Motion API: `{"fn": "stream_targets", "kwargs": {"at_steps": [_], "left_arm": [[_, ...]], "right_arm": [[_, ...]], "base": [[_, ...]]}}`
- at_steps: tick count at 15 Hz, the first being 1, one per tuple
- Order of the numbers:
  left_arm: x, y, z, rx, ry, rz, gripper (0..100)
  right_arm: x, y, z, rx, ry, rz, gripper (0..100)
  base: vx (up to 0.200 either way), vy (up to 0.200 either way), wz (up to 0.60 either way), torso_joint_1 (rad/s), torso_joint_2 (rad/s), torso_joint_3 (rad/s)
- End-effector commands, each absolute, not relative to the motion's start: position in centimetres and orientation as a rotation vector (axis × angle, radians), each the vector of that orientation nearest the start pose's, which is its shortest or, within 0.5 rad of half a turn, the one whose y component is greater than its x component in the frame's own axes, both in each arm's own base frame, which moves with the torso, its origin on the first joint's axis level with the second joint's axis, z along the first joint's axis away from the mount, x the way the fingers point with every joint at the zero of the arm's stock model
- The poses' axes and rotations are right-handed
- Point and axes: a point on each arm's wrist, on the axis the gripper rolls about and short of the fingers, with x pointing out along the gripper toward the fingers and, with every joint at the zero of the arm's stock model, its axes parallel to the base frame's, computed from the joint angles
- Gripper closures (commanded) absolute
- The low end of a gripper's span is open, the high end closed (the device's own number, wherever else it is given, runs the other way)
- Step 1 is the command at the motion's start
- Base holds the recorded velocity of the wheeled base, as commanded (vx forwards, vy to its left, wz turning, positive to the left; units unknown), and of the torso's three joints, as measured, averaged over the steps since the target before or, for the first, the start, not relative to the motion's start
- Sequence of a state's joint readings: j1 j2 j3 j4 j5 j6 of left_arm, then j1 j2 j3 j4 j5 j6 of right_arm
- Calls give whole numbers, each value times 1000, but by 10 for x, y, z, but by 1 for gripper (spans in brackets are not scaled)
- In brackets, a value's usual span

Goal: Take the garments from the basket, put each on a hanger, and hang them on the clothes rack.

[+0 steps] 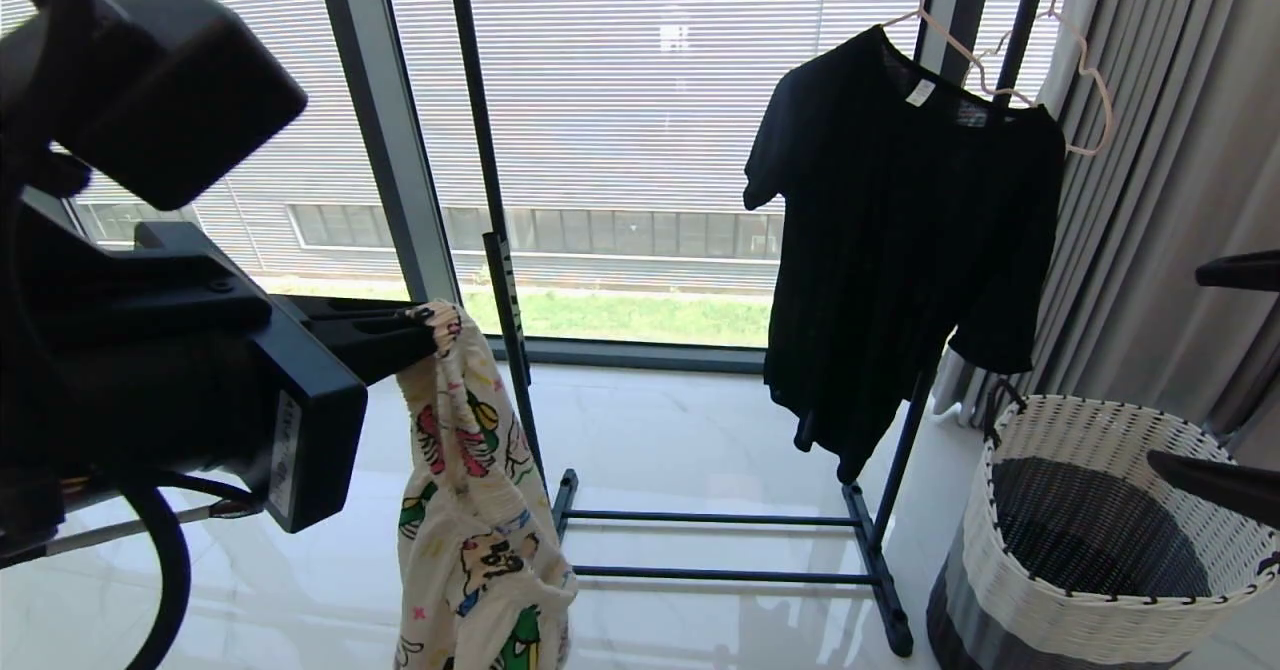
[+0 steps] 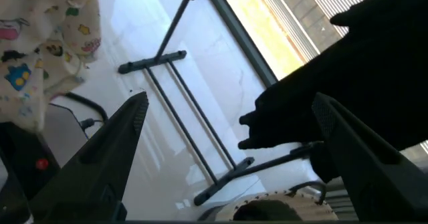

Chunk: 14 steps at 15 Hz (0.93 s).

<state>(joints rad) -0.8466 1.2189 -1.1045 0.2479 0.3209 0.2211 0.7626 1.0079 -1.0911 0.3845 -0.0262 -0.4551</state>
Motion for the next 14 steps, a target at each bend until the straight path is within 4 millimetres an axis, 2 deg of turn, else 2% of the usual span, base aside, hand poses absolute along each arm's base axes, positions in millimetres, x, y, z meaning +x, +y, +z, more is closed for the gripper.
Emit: {"fn": "stream_targets", "kwargs": {"at_steps": [1,3,4,5,6,8,10,12,14], "left_arm": [[114,-102,288,436,277,-478,100],[94,-57,274,453,335,-328,100],[87,-42,268,440,355,-252,100],[77,-21,255,401,393,-94,100],[74,-12,249,368,409,-19,100],[75,-3,244,322,382,60,100],[82,0,239,313,349,108,100],[83,0,234,313,338,110,100],[84,0,233,317,339,109,100]], "right_arm": [[72,39,293,-562,217,472,0],[69,16,274,-537,348,225,0],[67,11,265,-528,385,160,0],[61,5,252,-510,422,86,0],[60,3,245,-501,428,60,0],[62,1,237,-490,430,18,0],[74,0,235,-447,423,-3,0],[93,1,241,-339,392,-35,0],[102,0,249,-280,372,-66,0]], "base": [[0,0,0,0,0,0],[0,0,0,0,0,0],[0,0,0,0,0,0],[0,0,0,0,0,0],[0,0,0,0,0,0],[0,0,0,0,0,0],[0,0,0,0,0,0],[0,0,0,6,-28,-6],[0,0,0,78,-281,-220]]}}
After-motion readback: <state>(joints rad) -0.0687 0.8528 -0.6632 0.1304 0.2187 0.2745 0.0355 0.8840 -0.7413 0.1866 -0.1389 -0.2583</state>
